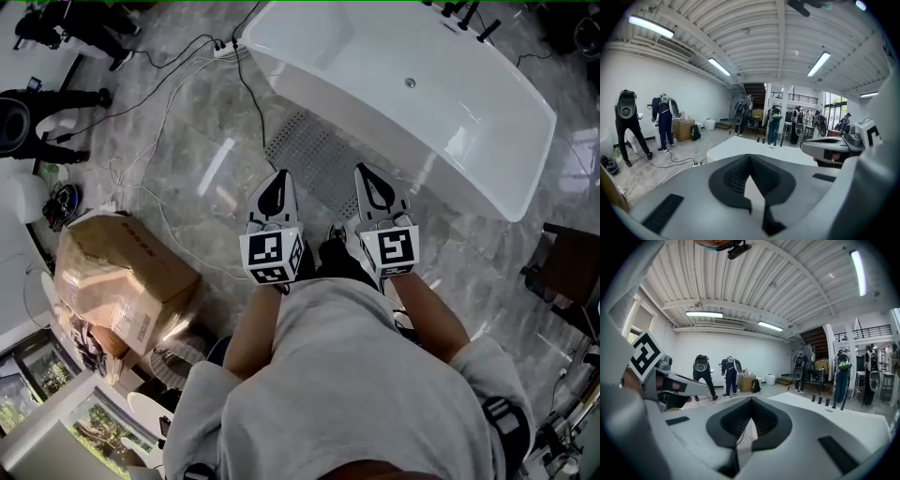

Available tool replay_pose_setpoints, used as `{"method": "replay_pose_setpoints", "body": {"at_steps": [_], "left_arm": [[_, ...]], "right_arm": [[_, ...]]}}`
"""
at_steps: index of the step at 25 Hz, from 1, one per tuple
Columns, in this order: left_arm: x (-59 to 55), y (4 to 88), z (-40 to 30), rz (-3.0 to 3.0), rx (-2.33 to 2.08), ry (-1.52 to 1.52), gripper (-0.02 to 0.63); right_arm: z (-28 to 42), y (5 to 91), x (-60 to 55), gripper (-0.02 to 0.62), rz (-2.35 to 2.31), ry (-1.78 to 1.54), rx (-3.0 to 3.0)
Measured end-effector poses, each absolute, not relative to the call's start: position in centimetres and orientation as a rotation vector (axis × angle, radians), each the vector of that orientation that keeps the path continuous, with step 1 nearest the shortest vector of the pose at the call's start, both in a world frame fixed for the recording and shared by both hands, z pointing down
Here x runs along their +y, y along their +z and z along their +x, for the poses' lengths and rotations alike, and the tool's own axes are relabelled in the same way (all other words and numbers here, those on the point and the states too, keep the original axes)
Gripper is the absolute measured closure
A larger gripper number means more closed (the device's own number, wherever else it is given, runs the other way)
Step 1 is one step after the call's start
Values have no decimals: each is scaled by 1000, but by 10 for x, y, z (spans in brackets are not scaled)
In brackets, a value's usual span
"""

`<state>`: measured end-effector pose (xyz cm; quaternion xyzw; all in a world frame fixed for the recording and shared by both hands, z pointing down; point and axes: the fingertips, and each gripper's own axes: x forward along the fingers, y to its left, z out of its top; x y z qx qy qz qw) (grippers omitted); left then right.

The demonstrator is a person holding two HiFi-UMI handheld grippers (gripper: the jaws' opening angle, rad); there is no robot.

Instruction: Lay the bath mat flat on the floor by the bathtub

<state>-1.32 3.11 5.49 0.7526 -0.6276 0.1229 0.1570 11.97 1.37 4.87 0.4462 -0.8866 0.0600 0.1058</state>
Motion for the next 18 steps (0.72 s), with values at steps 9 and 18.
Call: {"method": "replay_pose_setpoints", "body": {"at_steps": [9,18], "left_arm": [[30,27,-18,2299,-1681,339,595],[19,28,-42,2376,-1581,314,595]], "right_arm": [[120,23,17,591,1461,145,-2554],[99,27,35,591,1556,188,-2466]]}}
